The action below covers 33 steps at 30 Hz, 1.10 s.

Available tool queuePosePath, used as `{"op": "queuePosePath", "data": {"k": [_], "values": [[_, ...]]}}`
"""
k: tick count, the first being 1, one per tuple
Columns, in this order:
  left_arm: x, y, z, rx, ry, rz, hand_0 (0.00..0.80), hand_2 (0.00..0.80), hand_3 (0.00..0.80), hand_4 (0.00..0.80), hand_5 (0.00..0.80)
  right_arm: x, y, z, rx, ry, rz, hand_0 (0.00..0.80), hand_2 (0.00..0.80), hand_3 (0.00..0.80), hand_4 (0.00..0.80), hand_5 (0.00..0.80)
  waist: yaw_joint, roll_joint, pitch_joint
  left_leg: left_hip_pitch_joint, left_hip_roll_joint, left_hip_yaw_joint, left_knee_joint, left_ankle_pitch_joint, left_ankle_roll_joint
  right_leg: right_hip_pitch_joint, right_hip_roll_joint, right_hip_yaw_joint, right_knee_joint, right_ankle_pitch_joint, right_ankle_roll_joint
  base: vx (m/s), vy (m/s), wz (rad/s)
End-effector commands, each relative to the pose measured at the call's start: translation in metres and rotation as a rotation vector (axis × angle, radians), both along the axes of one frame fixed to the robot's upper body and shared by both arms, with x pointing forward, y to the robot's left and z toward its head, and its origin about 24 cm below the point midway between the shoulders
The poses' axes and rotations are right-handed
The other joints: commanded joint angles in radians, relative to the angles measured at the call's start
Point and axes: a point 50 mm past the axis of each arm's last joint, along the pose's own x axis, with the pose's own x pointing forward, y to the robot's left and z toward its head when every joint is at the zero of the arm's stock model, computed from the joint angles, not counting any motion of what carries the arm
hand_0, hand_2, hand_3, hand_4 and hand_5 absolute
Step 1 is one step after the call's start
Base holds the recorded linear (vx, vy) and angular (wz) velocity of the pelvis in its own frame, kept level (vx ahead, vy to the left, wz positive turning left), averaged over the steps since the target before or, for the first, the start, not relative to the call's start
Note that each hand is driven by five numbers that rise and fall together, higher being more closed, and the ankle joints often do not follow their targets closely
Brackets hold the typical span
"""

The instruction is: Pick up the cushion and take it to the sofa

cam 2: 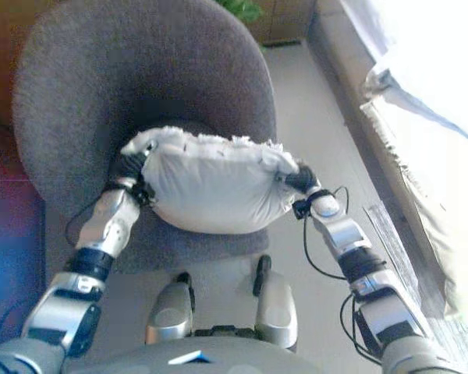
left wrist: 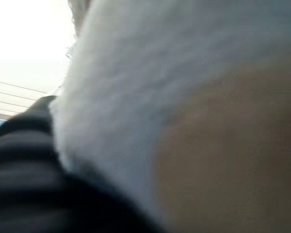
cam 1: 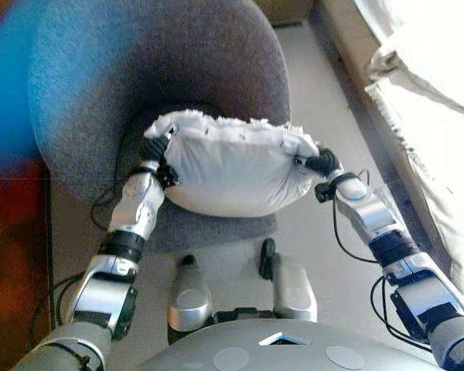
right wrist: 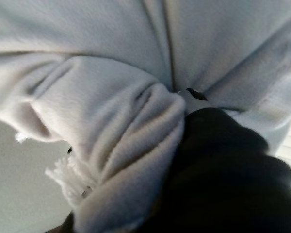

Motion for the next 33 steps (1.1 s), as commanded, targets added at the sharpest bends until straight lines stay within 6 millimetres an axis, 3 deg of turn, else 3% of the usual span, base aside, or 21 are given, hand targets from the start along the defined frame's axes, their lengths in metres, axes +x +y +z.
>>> {"op": "queuePosePath", "data": {"k": [1,5,8,17,28,33], "values": [[0.027,-0.024,0.067,0.011,-0.255,-0.069,0.8,0.8,0.8,0.8,0.8,0.027,0.056,0.069,0.102,-0.248,0.172,0.8,0.8,0.8,0.8,0.8,0.001,-0.006,0.023,-0.002,-0.074,0.008,0.006,-0.067,0.107,-0.057,-0.07,0.068,-0.027,0.112,0.152,-0.131,-0.067,0.1],[0.041,-0.025,0.101,0.022,-0.327,-0.042,0.8,0.8,0.8,0.8,0.8,0.043,0.053,0.1,0.059,-0.329,0.175,0.8,0.8,0.8,0.8,0.8,-0.01,0.014,0.067,-0.062,-0.079,-0.004,0.029,-0.063,0.098,-0.114,-0.07,0.062,-0.005,0.091,0.142,-0.158,0.001,0.03],[0.044,-0.026,0.109,0.006,-0.346,-0.032,0.8,0.8,0.8,0.8,0.8,0.048,0.051,0.111,0.06,-0.348,0.175,0.8,0.8,0.8,0.8,0.8,-0.018,0.031,0.083,-0.085,-0.082,-0.01,0.062,-0.077,0.096,-0.149,-0.073,0.069,0.039,0.066,0.135,-0.029,0.042,0.06],[0.048,-0.024,0.11,-0.009,-0.34,0.032,0.8,0.8,0.8,0.8,0.8,0.049,0.065,0.117,0.051,-0.339,0.235,0.8,0.8,0.8,0.8,0.8,-0.03,0.053,0.106,-0.075,-0.069,-0.011,0.091,-0.105,0.079,-0.207,-0.065,0.095,0.149,0.015,0.131,0.027,0.003,-0.02],[0.064,-0.033,0.154,0.062,-0.375,0.031,0.8,0.8,0.8,0.8,0.8,0.066,0.066,0.14,0.052,-0.344,0.173,0.8,0.8,0.8,0.8,0.8,-0.053,0.076,0.111,-0.053,-0.062,-0.009,0.044,-0.083,0.063,-0.249,-0.057,0.097,0.177,0.004,0.123,0.003,0.0,-0.01],[0.064,-0.05,0.17,0.068,-0.44,-0.055,0.8,0.8,0.8,0.8,0.8,0.069,0.063,0.153,0.073,-0.379,0.15,0.8,0.8,0.8,0.8,0.8,-0.065,0.082,0.105,-0.042,-0.062,-0.006,0.026,-0.075,0.057,-0.253,-0.049,0.095,0.176,-0.003,0.12,0.016,-0.005,0.0]]}}
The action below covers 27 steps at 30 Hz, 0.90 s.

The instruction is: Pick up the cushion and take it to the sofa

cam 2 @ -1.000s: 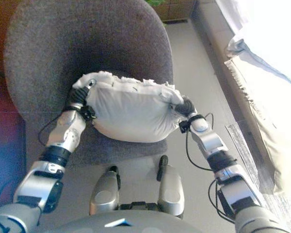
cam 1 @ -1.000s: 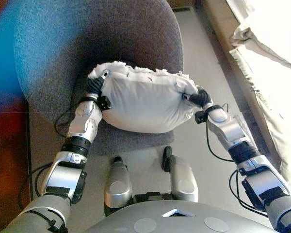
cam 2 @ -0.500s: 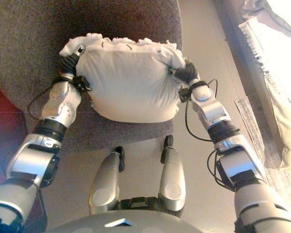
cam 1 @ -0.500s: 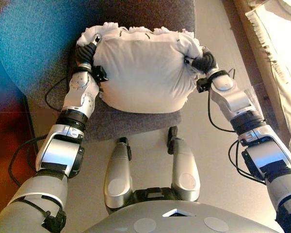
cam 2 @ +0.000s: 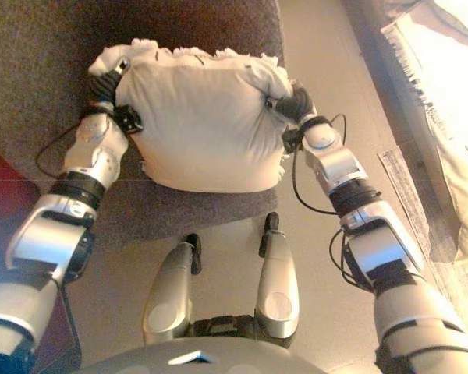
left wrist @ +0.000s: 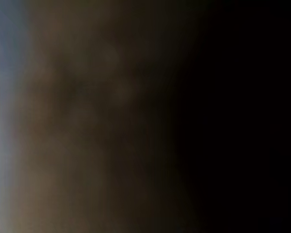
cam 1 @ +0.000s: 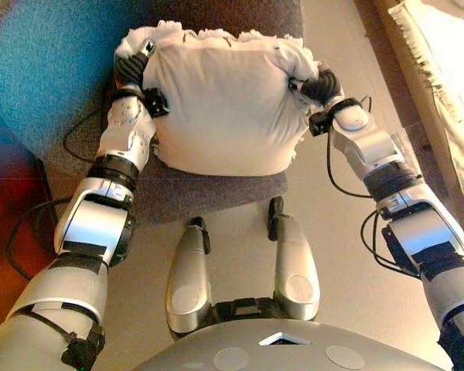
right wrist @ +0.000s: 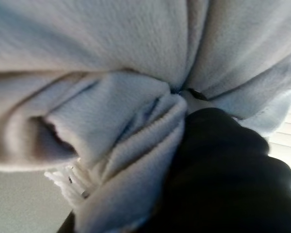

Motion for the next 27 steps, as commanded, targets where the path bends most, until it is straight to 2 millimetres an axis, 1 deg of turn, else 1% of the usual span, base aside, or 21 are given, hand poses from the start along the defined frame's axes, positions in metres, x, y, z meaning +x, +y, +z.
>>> {"op": "queuePosePath", "data": {"k": [1,5,8,9,10,11,13,16,19,23,27], "values": [[0.006,-0.047,0.071,0.041,-0.255,-0.189,0.8,0.8,0.8,0.8,0.8,0.003,0.047,0.041,0.064,-0.13,0.152,0.8,0.8,0.8,0.8,0.8,0.002,0.038,-0.021,0.174,-0.005,0.005,-0.161,-0.026,0.019,-0.063,0.001,0.036,0.066,-0.017,0.094,0.06,-0.015,-0.01],[0.008,-0.05,0.082,0.076,-0.263,-0.175,0.8,0.8,0.8,0.8,0.8,0.006,0.047,0.048,0.054,-0.13,0.149,0.8,0.8,0.8,0.8,0.8,-0.009,0.04,-0.036,0.199,-0.001,0.008,-0.185,-0.021,0.014,-0.065,0.007,0.034,0.065,-0.019,0.094,0.067,-0.013,-0.01],[0.009,-0.048,0.088,0.099,-0.245,-0.154,0.8,0.8,0.8,0.8,0.8,0.007,0.047,0.046,0.029,-0.081,0.175,0.8,0.8,0.8,0.8,0.8,-0.014,0.044,-0.044,0.208,0.003,0.012,-0.198,-0.016,0.009,-0.068,0.011,0.033,0.062,-0.02,0.092,0.031,-0.005,-0.01],[0.01,-0.047,0.09,0.1,-0.233,-0.145,0.8,0.8,0.8,0.8,0.8,0.008,0.047,0.047,0.02,-0.075,0.176,0.464,0.464,0.464,0.464,0.464,-0.015,0.045,-0.045,0.21,0.002,0.013,-0.204,-0.014,0.008,-0.069,0.012,0.031,0.059,-0.02,0.092,0.0,0.0,0.0],[0.011,-0.046,0.091,0.097,-0.228,-0.139,0.502,0.502,0.502,0.502,0.502,0.008,0.046,0.047,0.019,-0.074,0.172,0.138,0.138,0.138,0.138,0.138,-0.016,0.045,-0.045,0.211,0.002,0.013,-0.207,-0.012,0.008,-0.069,0.012,0.031,0.058,-0.02,0.092,0.0,0.0,0.0],[0.012,-0.042,0.092,0.085,-0.218,-0.122,0.0,0.0,0.0,0.0,0.0,0.009,0.045,0.048,0.023,-0.068,0.168,0.0,0.0,0.0,0.0,0.0,-0.017,0.046,-0.046,0.211,0.001,0.015,-0.21,-0.01,0.008,-0.068,0.012,0.029,0.055,-0.021,0.091,0.014,0.005,-0.03],[0.012,-0.037,0.091,0.064,-0.209,-0.099,0.0,0.0,0.0,0.0,0.0,0.01,0.043,0.048,0.03,-0.065,0.161,0.0,0.0,0.0,0.0,0.0,-0.019,0.048,-0.048,0.211,0.0,0.017,-0.215,-0.006,0.009,-0.065,0.013,0.027,0.05,-0.022,0.089,0.018,0.022,-0.04],[0.012,-0.031,0.088,0.071,-0.206,-0.06,0.0,0.0,0.0,0.0,0.0,0.01,0.041,0.048,0.045,-0.072,0.137,0.0,0.0,0.0,0.0,0.0,-0.019,0.05,-0.049,0.217,0.001,0.024,-0.221,-0.003,0.009,-0.063,0.01,0.02,0.051,-0.023,0.087,0.022,0.031,-0.03],[0.01,-0.021,0.085,0.085,-0.211,-0.015,0.0,0.0,0.0,0.0,0.0,0.009,0.035,0.044,0.074,-0.072,0.103,0.0,0.0,0.0,0.0,0.0,-0.018,0.048,-0.058,0.224,0.001,0.032,-0.231,0.004,0.009,-0.053,0.006,0.015,0.039,-0.017,0.086,0.047,0.019,-0.02],[0.006,0.002,0.075,0.136,-0.189,0.04,0.0,0.0,0.0,0.0,0.0,0.005,0.018,0.03,0.064,-0.045,0.065,0.0,0.0,0.0,0.0,0.0,-0.012,0.044,-0.071,0.243,0.008,0.043,-0.239,0.006,0.009,-0.03,-0.003,0.002,0.032,-0.02,0.085,0.067,0.008,-0.05],[-0.003,0.031,0.068,0.11,-0.192,0.076,0.0,0.0,0.0,0.0,0.0,0.001,-0.003,0.02,0.075,-0.022,0.026,0.0,0.0,0.0,0.0,0.0,-0.003,0.042,-0.086,0.263,0.011,0.045,-0.258,0.014,0.008,-0.001,-0.008,-0.006,0.009,-0.02,0.086,0.066,0.01,-0.01]]}}
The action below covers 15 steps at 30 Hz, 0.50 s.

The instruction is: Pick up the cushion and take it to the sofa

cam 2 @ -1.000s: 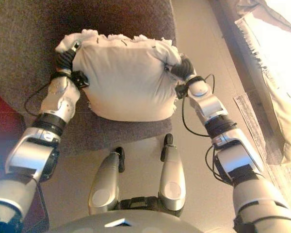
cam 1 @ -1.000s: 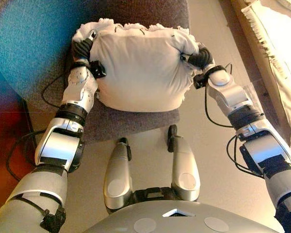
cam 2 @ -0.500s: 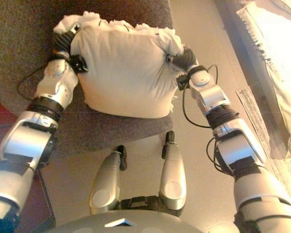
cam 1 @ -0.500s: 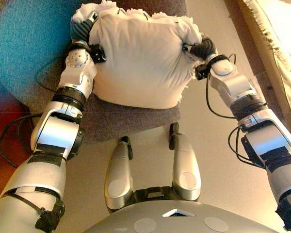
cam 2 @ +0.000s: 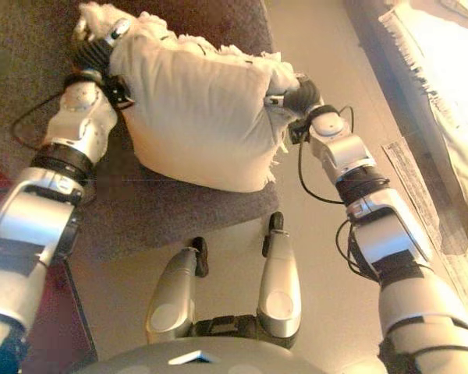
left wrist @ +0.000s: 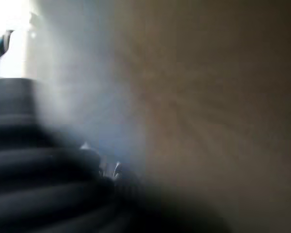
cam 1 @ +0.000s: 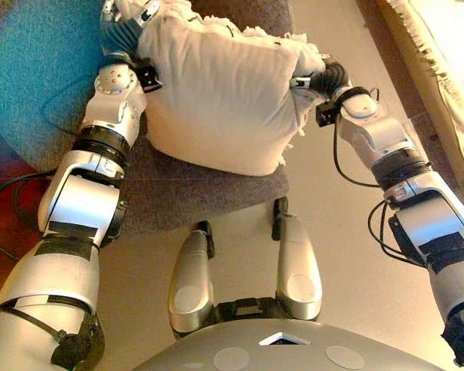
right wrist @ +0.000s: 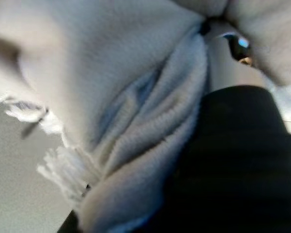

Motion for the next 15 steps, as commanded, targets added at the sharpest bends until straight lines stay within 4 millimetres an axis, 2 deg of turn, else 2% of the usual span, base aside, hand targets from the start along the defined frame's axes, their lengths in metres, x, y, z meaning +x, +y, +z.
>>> {"op": "queuePosePath", "data": {"k": [1,7,12,15], "values": [[-0.011,0.015,0.028,0.013,-0.17,-0.018,0.0,0.0,0.0,0.0,0.0,-0.004,0.001,0.014,0.053,-0.092,0.039,0.0,0.0,0.0,0.0,0.0,0.025,0.021,-0.08,0.176,0.008,0.018,-0.192,0.007,0.012,-0.05,-0.007,-0.005,0.028,-0.022,0.089,0.063,0.009,0.01],[-0.023,0.036,0.024,0.12,-0.191,0.054,0.0,0.0,0.0,0.0,0.0,-0.009,-0.016,0.013,0.055,-0.097,0.012,0.0,0.0,0.0,0.0,0.0,0.043,0.015,-0.097,0.204,0.012,0.017,-0.212,0.012,0.013,-0.008,-0.01,-0.017,0.007,-0.029,0.09,0.054,0.006,0.01],[-0.034,0.062,0.022,0.079,-0.197,0.118,0.0,0.0,0.0,0.0,0.0,-0.014,-0.026,0.006,0.065,-0.09,-0.005,0.0,0.0,0.0,0.0,0.0,0.054,0.01,-0.111,0.227,0.014,0.018,-0.213,0.005,0.015,0.018,-0.016,-0.025,-0.001,-0.032,0.093,0.051,-0.003,0.01],[-0.038,0.068,0.02,0.061,-0.213,0.124,0.0,0.0,0.0,0.0,0.0,-0.015,-0.028,0.007,0.084,-0.098,-0.021,0.0,0.0,0.0,0.0,0.0,0.057,0.009,-0.115,0.236,0.014,0.019,-0.223,0.007,0.017,0.031,-0.015,-0.029,-0.011,-0.034,0.093,0.007,0.001,0.01]]}}
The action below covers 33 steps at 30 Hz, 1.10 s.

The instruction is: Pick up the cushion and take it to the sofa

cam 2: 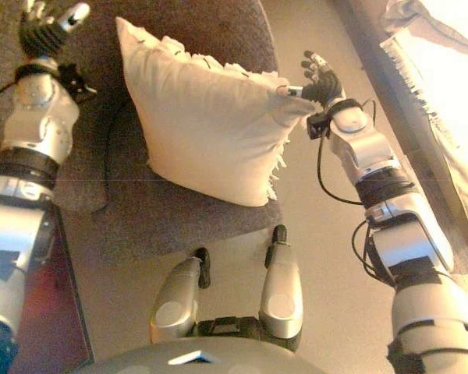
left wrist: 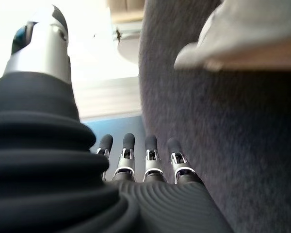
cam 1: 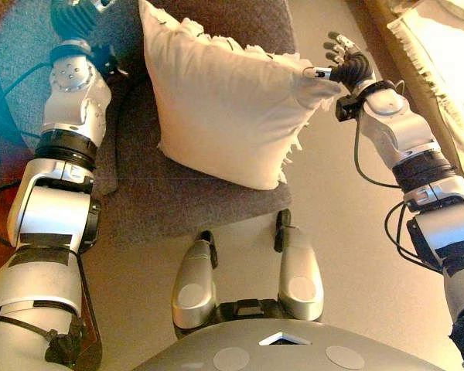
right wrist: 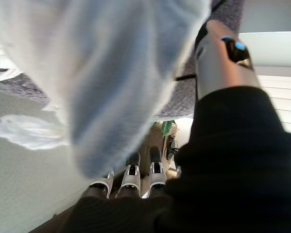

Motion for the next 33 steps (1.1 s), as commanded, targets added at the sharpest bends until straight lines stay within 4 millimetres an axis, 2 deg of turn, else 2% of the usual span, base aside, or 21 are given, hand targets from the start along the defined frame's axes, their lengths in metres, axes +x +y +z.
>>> {"op": "queuePosePath", "data": {"k": [1,5,9,13,16,20,25,30,33], "values": [[-0.018,0.02,0.001,0.03,-0.099,0.029,0.0,0.0,0.0,0.0,0.0,-0.008,-0.003,-0.007,0.078,-0.049,-0.005,0.0,0.0,0.0,0.0,0.0,0.026,-0.011,-0.102,0.146,0.004,0.021,-0.167,0.003,0.023,-0.055,-0.018,0.002,0.022,-0.024,0.098,0.0,0.0,0.0],[-0.027,0.019,-0.012,0.052,-0.12,-0.007,0.0,0.0,0.0,0.0,0.0,-0.017,-0.016,-0.016,0.103,-0.066,-0.075,0.0,0.0,0.0,0.0,0.0,0.03,-0.012,-0.115,0.167,0.0,0.025,-0.195,0.012,0.026,-0.023,-0.016,-0.004,-0.008,-0.019,0.1,0.019,0.003,0.02],[-0.045,0.017,-0.036,0.015,-0.151,-0.042,0.0,0.0,0.0,0.0,0.0,-0.036,-0.03,-0.033,0.145,-0.107,-0.146,0.0,0.0,0.0,0.0,0.0,0.031,-0.021,-0.145,0.212,-0.006,0.037,-0.239,0.021,0.034,0.036,-0.01,-0.018,-0.067,-0.01,0.103,0.078,0.007,0.04],[-0.078,0.01,-0.077,-0.089,-0.155,-0.132,0.0,0.0,0.0,0.0,0.0,-0.069,-0.042,-0.054,0.18,-0.177,-0.189,0.0,0.0,0.0,0.0,0.0,0.036,-0.03,-0.203,0.265,-0.017,0.057,-0.309,0.052,0.039,0.136,0.013,-0.043,-0.175,0.005,0.101,0.117,0.02,-0.01],[-0.109,-0.01,-0.113,-0.187,-0.138,-0.234,0.0,0.0,0.0,0.0,0.0,-0.105,-0.046,-0.064,0.187,-0.302,-0.231,0.0,0.0,0.0,0.0,0.0,0.042,-0.031,-0.254,0.289,-0.021,0.077,-0.355,0.081,0.038,0.226,0.048,-0.058,-0.275,0.02,0.082,0.087,0.04,0.01],[-0.139,-0.017,-0.134,-0.249,-0.11,-0.305,0.0,0.0,0.0,0.0,0.0,-0.136,-0.045,-0.073,0.179,-0.361,-0.215,0.0,0.0,0.0,0.0,0.0,0.039,-0.027,-0.298,0.313,-0.027,0.107,-0.391,0.097,0.04,0.299,0.076,-0.062,-0.355,0.028,0.06,0.009,0.058,-0.09],[-0.17,-0.014,-0.152,-0.316,-0.067,-0.356,0.0,0.0,0.0,0.0,0.0,-0.163,-0.047,-0.102,0.244,-0.267,-0.189,0.0,0.0,0.0,0.0,0.0,0.046,-0.032,-0.335,0.332,-0.041,0.133,-0.423,0.1,0.045,0.359,0.099,-0.065,-0.432,0.039,0.051,-0.049,0.052,-0.09],[-0.19,-0.018,-0.171,-0.387,-0.013,-0.387,0.0,0.0,0.0,0.0,0.0,-0.181,-0.052,-0.127,0.326,-0.179,-0.249,0.0,0.0,0.0,0.0,0.0,0.056,-0.028,-0.353,0.346,-0.044,0.143,-0.484,0.126,0.047,0.39,0.118,-0.075,-0.487,0.054,0.047,-0.086,0.036,-0.06],[-0.2,-0.022,-0.185,-0.429,0.037,-0.391,0.0,0.0,0.0,0.0,0.0,-0.189,-0.047,-0.144,0.42,-0.098,-0.244,0.0,0.0,0.0,0.0,0.0,0.065,-0.023,-0.36,0.351,-0.046,0.148,-0.528,0.149,0.049,0.397,0.13,-0.081,-0.5,0.054,0.044,-0.105,0.033,0.01]]}}
